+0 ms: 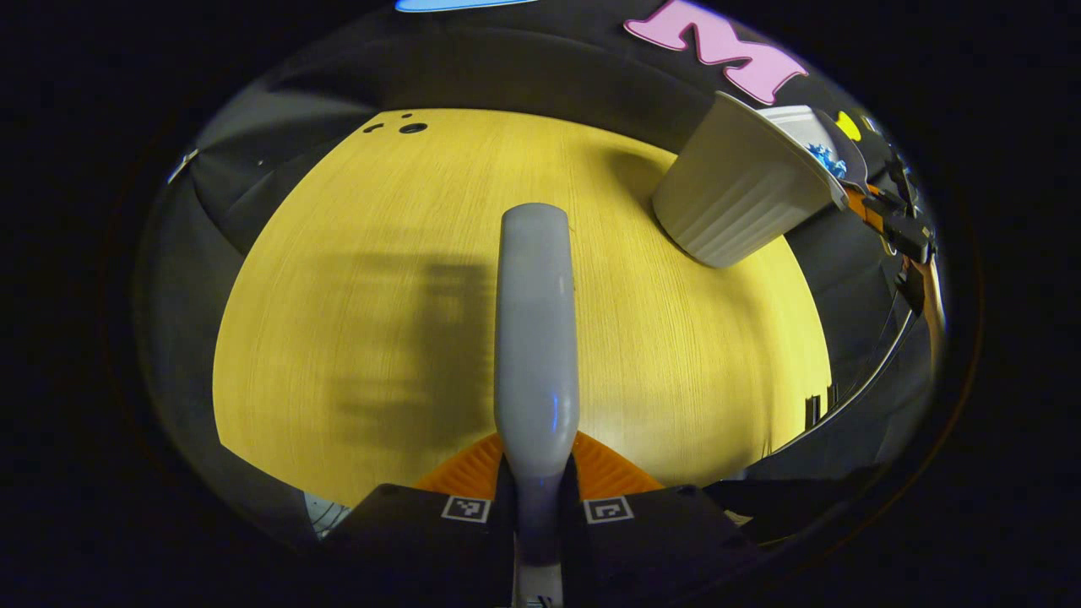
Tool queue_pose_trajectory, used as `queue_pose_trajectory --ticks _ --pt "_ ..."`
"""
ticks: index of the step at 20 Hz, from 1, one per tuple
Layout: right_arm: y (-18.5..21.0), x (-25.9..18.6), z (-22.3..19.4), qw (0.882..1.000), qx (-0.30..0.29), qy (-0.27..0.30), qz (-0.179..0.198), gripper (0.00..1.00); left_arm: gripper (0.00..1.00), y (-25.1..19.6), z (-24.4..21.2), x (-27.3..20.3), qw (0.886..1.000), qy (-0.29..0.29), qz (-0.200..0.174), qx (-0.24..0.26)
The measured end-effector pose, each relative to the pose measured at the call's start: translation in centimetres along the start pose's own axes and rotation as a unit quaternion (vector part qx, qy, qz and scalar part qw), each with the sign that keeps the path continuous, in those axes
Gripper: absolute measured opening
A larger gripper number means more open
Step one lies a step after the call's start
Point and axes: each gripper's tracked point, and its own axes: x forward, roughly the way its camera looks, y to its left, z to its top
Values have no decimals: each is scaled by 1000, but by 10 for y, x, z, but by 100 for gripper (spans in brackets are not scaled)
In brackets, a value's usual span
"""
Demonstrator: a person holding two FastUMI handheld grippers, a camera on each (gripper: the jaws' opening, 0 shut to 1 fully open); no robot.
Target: Pick up the small broom and dustpan from the desktop, sweep the trash into the dustpan with the broom, and then empty the trash into the garbage bin.
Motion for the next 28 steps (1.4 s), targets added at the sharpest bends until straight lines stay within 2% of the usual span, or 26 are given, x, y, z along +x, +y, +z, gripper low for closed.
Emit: queue_pose_trajectory --ticks 5,6,7,10,11,12,14,15,16,21,25,28 --pt "-3 -2 5 994 -89 -33 -44 37 26 -1 2 2 1000 6 -4 11" --pt "1 -3 7 992 -107 -40 -53 38 29 -1 2 2 1000 7 -4 13" --pt "3 -5 9 989 -126 -46 -63 38 26 -2 1 3 1000 8 -5 14" --pt "1 -7 12 981 -165 -54 -88 37 26 -2 -2 5 1000 15 -5 23" --pt "0 -7 13 977 -180 -55 -97 37 29 -3 -2 5 999 17 -5 27" --pt "-2 -7 14 972 -199 -58 -107 37 26 -3 -3 5 999 18 -6 29" --pt "-3 -10 19 960 -238 -68 -128 37 26 -3 -4 5 999 19 -8 31" --pt "-3 -10 20 956 -249 -72 -136 37 29 -3 -4 4 999 19 -9 32" --pt "-4 -10 19 955 -251 -73 -139 37 26 -2 -5 4 999 19 -9 33" --pt "-6 -8 17 962 -232 -59 -128 37 26 0 -9 2 999 16 -9 35" --pt "-11 -10 15 977 -183 -34 -105 37 26 2 -7 -2 1000 1 -9 25" --pt "-25 -19 22 987 -124 -27 -98 38 26 2 -7 -4 1000 -6 -17 2"
